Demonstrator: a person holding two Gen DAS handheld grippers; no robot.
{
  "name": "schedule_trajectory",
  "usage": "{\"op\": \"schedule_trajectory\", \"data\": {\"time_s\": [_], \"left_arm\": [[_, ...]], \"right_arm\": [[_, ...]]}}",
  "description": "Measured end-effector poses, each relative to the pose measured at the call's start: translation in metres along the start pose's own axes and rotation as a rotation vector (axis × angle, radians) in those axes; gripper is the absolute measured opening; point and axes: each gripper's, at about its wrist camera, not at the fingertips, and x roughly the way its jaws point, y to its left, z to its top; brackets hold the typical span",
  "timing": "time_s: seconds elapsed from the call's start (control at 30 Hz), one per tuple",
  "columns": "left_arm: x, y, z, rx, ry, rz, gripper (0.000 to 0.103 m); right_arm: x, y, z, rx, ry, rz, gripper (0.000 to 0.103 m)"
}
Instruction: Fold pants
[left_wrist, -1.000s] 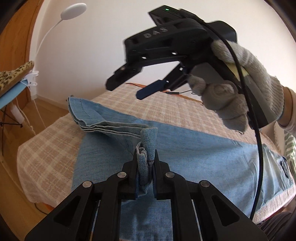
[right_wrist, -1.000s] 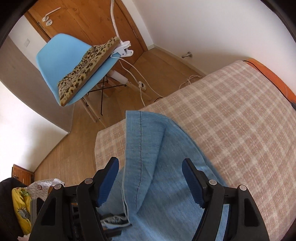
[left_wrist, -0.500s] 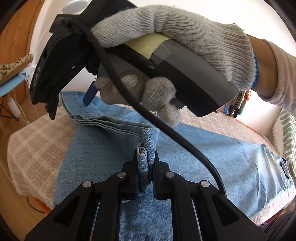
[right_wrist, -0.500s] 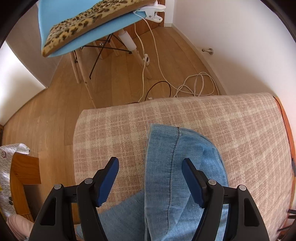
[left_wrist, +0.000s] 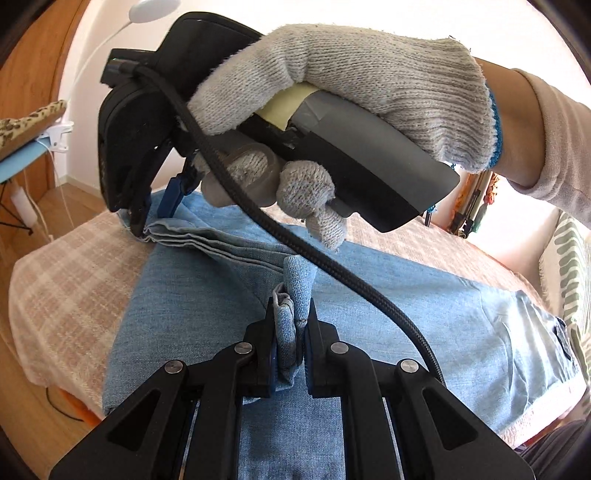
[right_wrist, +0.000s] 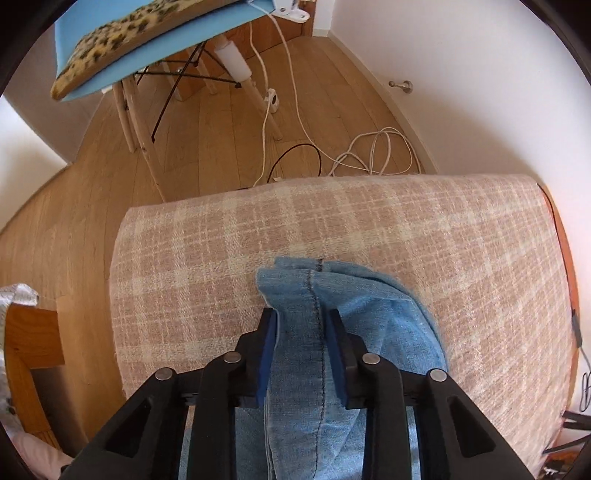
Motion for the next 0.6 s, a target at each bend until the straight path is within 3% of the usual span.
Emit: {"op": "schedule_trajectory", "data": {"time_s": [0.2,0.3,0.47,0.53,0.6], "left_arm": [[-0.009,-0.006,0.005,0.028,-0.013,-0.006,0.009],[-0.006,-0.015,0.003,0.055,0.000,-0.002,0.009],[0.002,-0.026,0.001,0.067,0.013,-0.003,0.009],[0.005,-0.029,0.001,0.083,0.018,-0.001,0.009],[0.010,-0.033,0.000,0.097,0.033,0.002,0.009]], "right_arm": [[-0.031,-0.040,-0.020,0.128,-0.086,0.087,0.016],[-0.038,-0.046,-0.029,0.145,-0.090,0.141,0.030],[-0.037,-0.039,-0.036,0.101,-0.086,0.084,0.021],[-0.038,-0.042,-0.038,0.116,-0.091,0.117,0.026],[-0.042,-0.040,-0.041,0.128,-0.099,0.147,0.044]]}}
